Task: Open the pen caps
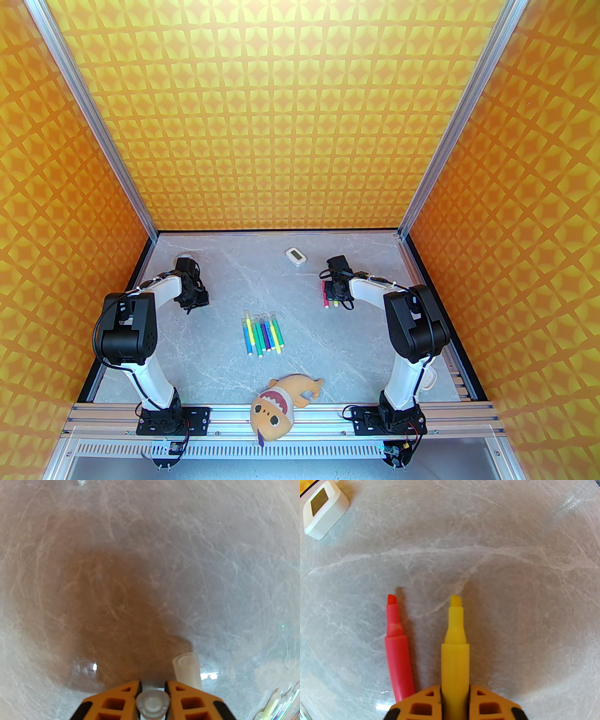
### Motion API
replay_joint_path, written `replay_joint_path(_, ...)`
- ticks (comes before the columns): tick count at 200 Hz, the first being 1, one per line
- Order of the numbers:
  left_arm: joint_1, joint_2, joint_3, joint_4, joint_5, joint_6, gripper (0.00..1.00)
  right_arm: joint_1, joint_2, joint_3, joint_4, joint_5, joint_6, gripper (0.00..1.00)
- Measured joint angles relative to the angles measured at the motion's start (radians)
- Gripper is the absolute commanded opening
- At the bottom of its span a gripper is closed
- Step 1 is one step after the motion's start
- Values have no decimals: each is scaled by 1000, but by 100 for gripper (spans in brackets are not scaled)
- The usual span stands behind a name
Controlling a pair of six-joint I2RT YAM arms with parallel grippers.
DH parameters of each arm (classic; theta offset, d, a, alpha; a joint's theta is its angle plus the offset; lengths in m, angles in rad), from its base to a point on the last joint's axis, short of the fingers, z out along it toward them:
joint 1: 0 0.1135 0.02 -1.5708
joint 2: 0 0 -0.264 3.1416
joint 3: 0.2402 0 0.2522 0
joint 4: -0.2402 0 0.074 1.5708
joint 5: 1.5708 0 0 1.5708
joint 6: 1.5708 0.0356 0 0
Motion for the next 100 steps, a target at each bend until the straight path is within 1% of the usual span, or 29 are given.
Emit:
replay_joint_path(36, 0, 0, 0, 0, 10, 0, 27, 0, 0, 0, 0, 0, 0, 17)
replay_joint_path(42, 0, 0, 0, 0, 11, 0, 27, 0, 0, 0, 0, 0, 0, 19)
replay_joint_path(51, 0, 0, 0, 0, 11, 0, 27, 0, 0, 0, 0, 0, 0, 20)
replay_joint_path(95, 0, -6, -2, -2, 18, -1, 26, 0, 0, 0, -3, 0, 0, 21)
replay_joint_path(100, 0, -10, -3, -2, 19, -1, 26, 0, 0, 0, -3, 0, 0, 23)
